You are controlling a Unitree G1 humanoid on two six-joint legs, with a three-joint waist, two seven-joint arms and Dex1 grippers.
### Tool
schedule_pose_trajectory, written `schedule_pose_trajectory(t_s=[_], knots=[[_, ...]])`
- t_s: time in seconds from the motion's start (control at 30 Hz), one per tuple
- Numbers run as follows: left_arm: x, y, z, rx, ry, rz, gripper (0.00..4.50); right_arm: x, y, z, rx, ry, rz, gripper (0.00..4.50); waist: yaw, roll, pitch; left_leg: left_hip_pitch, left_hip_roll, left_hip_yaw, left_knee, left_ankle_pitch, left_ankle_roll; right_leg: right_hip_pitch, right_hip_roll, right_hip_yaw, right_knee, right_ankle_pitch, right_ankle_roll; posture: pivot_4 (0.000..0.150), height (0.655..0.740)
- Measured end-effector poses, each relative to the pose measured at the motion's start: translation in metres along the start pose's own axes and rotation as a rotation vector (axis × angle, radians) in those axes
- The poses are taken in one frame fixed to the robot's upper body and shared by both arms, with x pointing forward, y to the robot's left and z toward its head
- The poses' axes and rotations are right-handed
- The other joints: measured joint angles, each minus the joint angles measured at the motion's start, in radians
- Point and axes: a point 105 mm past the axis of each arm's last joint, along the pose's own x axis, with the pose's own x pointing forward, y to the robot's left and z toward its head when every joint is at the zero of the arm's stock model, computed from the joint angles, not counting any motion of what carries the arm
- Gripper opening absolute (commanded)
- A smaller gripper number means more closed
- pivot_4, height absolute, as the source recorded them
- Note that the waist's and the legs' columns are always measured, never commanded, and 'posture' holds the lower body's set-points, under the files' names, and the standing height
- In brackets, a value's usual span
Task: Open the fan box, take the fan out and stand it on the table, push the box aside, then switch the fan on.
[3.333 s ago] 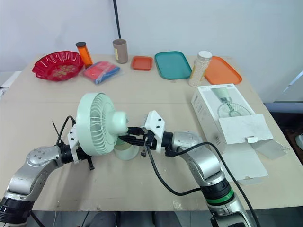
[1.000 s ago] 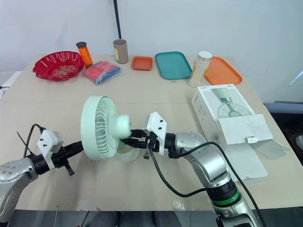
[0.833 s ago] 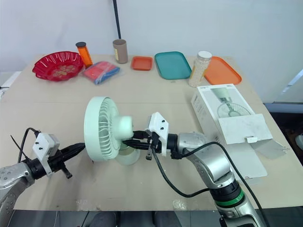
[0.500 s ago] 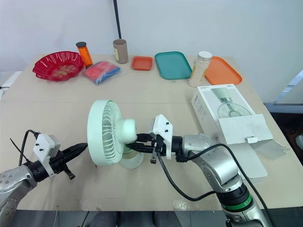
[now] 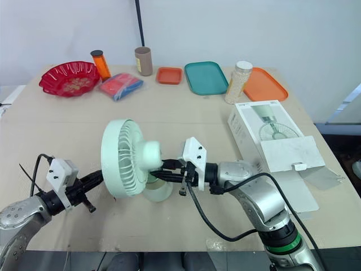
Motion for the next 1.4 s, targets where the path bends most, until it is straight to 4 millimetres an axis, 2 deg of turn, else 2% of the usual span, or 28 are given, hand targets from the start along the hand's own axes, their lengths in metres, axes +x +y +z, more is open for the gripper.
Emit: schedule_pose_trajectory(t_s=[0.33,0.5,0.6,0.8,0.97,1.2,1.4], knots=[[0.013,0.012,0.014,0.05,-0.028,-0.023,0.04,0.008,-0.018,0.005,-0.043,-0.062,-0.079,0.58,-0.001,0.0,0.0,0.0,0.0,0.0,0.0,0.0,0.0,0.0,0.0,0.0,0.0,0.0,0.0,0.15,0.74],[0.016,0.014,0.012,0.046,-0.021,-0.041,0.04,0.011,-0.026,0.004,-0.052,-0.085,-0.109,0.58,0.0,0.0,0.0,0.0,0.0,0.0,0.0,0.0,0.0,0.0,0.0,0.0,0.0,0.0,0.0,0.15,0.74],[0.018,0.017,0.012,0.051,-0.017,-0.042,0.04,0.011,-0.037,-0.001,-0.061,-0.076,-0.134,0.58,-0.001,0.0,0.0,0.0,0.0,0.0,0.0,0.0,0.0,0.0,0.0,0.0,0.0,0.0,0.0,0.15,0.74],[0.021,0.018,0.021,0.081,-0.041,-0.048,0.04,0.013,-0.053,0.002,-0.092,-0.08,-0.133,0.58,0.0,0.0,0.0,0.0,0.0,0.0,0.0,0.0,0.0,0.0,0.0,0.0,0.0,0.0,0.0,0.15,0.74],[0.022,0.02,0.019,0.084,-0.035,-0.044,0.04,0.006,-0.067,0.007,-0.103,-0.068,-0.131,0.58,-0.001,0.0,0.0,0.0,0.0,0.0,0.0,0.0,0.0,-0.001,0.0,0.0,0.0,0.0,0.0,0.15,0.74],[0.023,0.019,0.018,0.086,-0.034,-0.041,0.04,-0.008,-0.075,-0.003,-0.098,-0.039,-0.1,0.58,-0.001,0.0,0.0,0.0,0.0,0.0,0.0,0.0,0.0,0.0,0.0,0.0,0.0,0.0,-0.001,0.15,0.74],[0.023,0.018,0.02,0.094,-0.039,-0.044,0.04,-0.006,-0.08,-0.004,-0.098,-0.06,-0.092,0.58,-0.001,0.0,0.0,0.0,0.0,0.0,0.0,0.0,0.0,0.0,0.0,0.0,0.0,0.0,-0.001,0.15,0.74]])
